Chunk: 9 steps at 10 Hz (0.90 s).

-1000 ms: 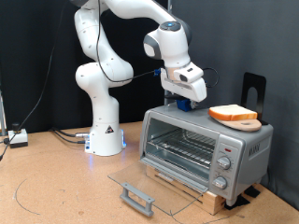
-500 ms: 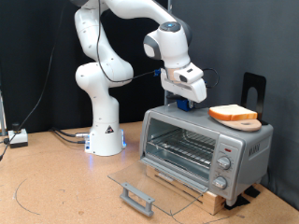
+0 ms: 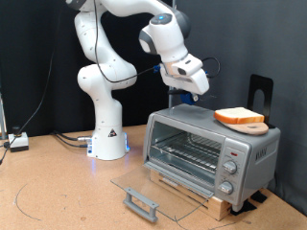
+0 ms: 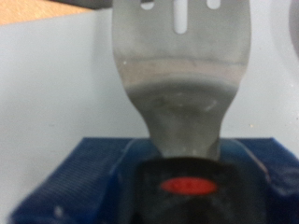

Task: Make a piece of toast with the oven

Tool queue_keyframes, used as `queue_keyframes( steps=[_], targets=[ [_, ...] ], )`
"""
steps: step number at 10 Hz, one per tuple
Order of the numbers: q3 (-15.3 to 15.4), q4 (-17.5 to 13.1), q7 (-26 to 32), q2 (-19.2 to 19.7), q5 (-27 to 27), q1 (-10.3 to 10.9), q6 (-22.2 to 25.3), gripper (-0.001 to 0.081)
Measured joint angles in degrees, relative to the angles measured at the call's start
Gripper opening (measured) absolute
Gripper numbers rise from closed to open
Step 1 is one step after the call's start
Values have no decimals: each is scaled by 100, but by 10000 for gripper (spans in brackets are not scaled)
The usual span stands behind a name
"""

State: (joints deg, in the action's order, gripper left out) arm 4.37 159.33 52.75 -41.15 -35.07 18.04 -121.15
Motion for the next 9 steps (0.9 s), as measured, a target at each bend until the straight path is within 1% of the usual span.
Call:
queue_keyframes(
  steps=[1, 3, 4, 5, 6, 7, 8, 9],
  targets=[
    [-99, 5, 8, -162, 3, -12, 186, 394],
    [-78, 13, -88, -122, -38, -27, 83, 394],
    [-87, 28, -208, -131, -174, -73, -176, 394],
    [-89, 49, -381, -149, -320, -176, -607, 394],
    [-93, 67, -583, -166, -384, -344, -1028, 394],
    [-99, 75, -729, -171, -385, -553, -1328, 394],
    [-112, 74, -814, -170, -262, -790, -1392, 394],
    [-152, 66, -826, -169, -43, -1048, -1331, 394]
  ],
)
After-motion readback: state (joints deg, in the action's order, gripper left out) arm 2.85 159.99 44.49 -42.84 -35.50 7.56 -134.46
